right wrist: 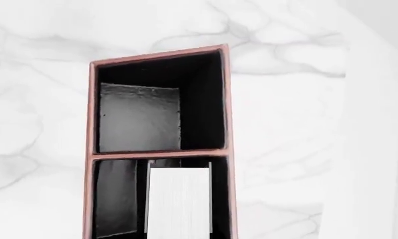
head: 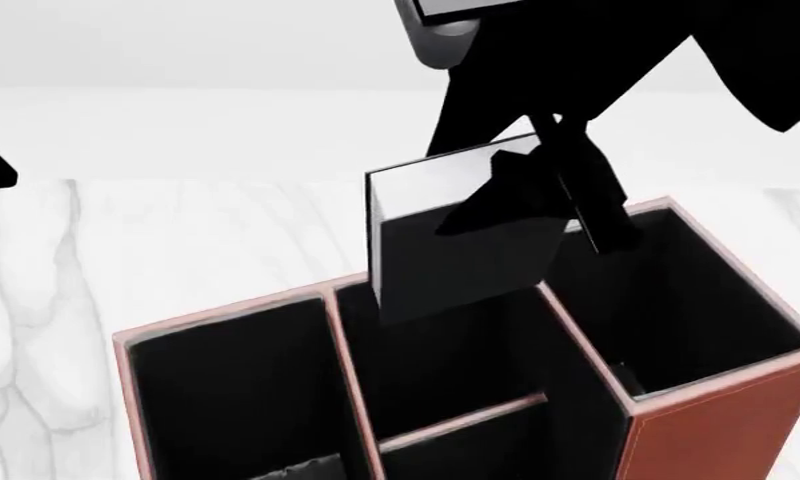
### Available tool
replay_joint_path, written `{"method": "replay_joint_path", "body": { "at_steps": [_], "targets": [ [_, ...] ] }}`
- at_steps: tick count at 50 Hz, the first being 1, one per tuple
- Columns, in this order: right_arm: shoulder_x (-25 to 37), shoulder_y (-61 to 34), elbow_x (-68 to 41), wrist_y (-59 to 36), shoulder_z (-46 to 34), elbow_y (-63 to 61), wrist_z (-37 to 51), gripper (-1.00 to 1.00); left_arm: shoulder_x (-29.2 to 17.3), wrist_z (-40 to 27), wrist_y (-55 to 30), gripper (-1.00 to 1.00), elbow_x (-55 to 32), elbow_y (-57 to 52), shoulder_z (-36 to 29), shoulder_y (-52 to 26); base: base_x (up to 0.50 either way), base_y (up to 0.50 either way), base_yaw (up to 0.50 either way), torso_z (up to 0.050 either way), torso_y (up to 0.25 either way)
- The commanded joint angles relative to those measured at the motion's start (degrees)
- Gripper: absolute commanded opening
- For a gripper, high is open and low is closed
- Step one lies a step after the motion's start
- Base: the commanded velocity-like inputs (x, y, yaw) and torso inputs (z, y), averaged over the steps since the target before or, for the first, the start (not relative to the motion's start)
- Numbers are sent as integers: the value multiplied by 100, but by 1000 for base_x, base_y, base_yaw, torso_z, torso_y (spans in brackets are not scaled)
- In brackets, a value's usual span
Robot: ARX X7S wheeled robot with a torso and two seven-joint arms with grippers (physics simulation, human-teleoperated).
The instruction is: Pick up the book and place it in the front compartment of the caddy.
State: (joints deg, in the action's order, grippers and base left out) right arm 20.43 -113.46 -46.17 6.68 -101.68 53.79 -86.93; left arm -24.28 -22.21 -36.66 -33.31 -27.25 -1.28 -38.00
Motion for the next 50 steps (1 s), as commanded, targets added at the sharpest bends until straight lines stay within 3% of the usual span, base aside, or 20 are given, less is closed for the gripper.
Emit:
{"method": "replay_joint_path", "body": {
  "at_steps": [1,11,41,50],
  "targets": [
    [61,-40,-47,78,181,-142,126,-100,-12,-12,17,100,-14,-6,1,35,0,0,0,0,0],
    [-3,-103,-193,-318,106,-85,-70,-100,-24,-18,9,100,-28,15,-11,-16,0,0,0,0,1],
    [-4,-122,-268,-168,-28,-19,-59,-100,-45,-42,43,100,-51,31,-41,-13,0,0,0,0,1],
    [-454,267,-367,545,-195,1070,-296,-100,-85,-80,-97,100,-265,-108,88,-113,0,0,0,0,1]
  ]
}}
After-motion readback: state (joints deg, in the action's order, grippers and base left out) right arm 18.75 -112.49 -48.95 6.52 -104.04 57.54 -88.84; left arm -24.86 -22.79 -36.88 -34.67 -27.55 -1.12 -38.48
